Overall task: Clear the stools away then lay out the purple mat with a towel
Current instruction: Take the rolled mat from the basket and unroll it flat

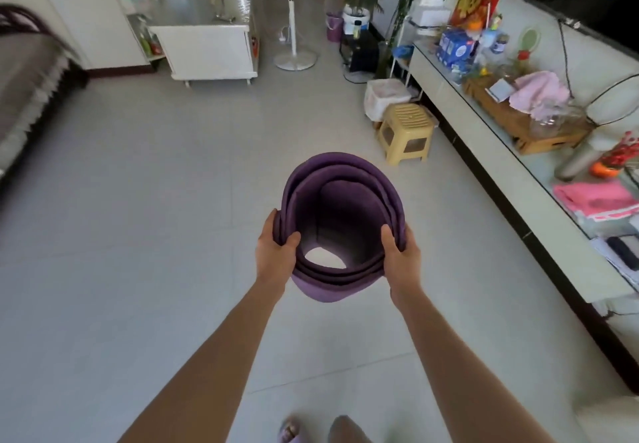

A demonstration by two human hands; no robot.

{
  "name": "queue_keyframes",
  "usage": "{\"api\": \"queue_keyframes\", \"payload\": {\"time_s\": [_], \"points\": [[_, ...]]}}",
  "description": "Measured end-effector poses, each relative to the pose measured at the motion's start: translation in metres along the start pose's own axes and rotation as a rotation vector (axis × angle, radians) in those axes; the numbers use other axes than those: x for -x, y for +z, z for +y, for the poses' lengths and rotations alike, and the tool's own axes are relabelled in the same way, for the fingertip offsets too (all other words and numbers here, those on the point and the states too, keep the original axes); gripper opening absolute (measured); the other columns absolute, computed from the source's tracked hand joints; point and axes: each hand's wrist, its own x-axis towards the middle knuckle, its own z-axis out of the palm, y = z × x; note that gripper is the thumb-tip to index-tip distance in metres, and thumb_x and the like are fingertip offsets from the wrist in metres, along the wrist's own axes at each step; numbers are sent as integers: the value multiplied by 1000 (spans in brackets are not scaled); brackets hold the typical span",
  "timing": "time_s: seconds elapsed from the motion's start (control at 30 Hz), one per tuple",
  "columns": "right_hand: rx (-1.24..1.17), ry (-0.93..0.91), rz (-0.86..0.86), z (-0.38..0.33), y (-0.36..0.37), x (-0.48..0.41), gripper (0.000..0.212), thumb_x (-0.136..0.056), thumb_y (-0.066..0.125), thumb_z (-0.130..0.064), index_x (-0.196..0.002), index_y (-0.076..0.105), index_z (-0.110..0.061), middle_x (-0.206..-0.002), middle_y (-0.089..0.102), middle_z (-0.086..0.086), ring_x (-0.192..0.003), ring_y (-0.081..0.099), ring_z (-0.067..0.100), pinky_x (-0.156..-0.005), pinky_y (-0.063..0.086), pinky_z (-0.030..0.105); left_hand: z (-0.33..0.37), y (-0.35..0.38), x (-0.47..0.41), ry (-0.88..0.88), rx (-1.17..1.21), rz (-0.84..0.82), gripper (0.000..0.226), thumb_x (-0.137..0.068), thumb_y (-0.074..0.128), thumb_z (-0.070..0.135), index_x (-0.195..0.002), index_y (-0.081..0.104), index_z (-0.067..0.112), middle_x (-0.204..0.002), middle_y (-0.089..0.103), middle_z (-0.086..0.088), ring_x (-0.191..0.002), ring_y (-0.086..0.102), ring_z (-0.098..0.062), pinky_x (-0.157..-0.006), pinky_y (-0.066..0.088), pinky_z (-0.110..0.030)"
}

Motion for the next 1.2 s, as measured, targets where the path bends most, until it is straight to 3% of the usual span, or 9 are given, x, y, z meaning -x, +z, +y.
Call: {"api": "queue_keyframes", "payload": {"time_s": [0.23, 0.5, 0.67, 0.9, 1.2], "points": [[38, 19, -69, 0, 141, -37, 35, -95, 54, -30, -129, 55, -22, -118, 63, -4, -110, 58, 19, -101, 46, 45, -9, -91, -105, -36, 44, 78, 57, -88, 57, 5, -141, 40, 17, -124, 57, -1, -115, 55, -25, -100, 46, -41], [31, 85, 0, 8, 304, -123, 43, -95, 54, -32, -136, 49, -22, -126, 60, 1, -115, 56, 22, -102, 45, 46, -11, -158, -282, -44, -27, 28, 59, -89, 57, 4, -143, 37, 14, -134, 52, -5, -121, 51, -27, -104, 44, -44], [0, 146, 87, 0, 378, -165, 44, -95, 54, -32, -137, 49, -23, -126, 60, 0, -115, 56, 22, -101, 46, 44, 5, -183, -378, -36, -93, -59, 57, -88, 57, 4, -141, 39, 14, -128, 52, 1, -120, 51, -26, -103, 44, -41], [-29, 181, 228, -14, 452, -219, 43, -95, 54, -33, -136, 49, -24, -123, 62, -1, -112, 57, 21, -101, 47, 42, 20, -196, -490, -58, -109, -194, 60, -87, 58, 3, -142, 39, 15, -135, 53, -5, -122, 50, -25, -105, 41, -45], [-98, 203, 530, -6, 584, -277, 37, -95, 54, -29, -132, 53, -23, -118, 64, -4, -110, 59, 17, -99, 46, 36, 15, -217, -668, -16, -205, -479, 60, -84, 60, 2, -139, 42, 16, -128, 56, 0, -117, 53, -22, -100, 42, -33]]}}
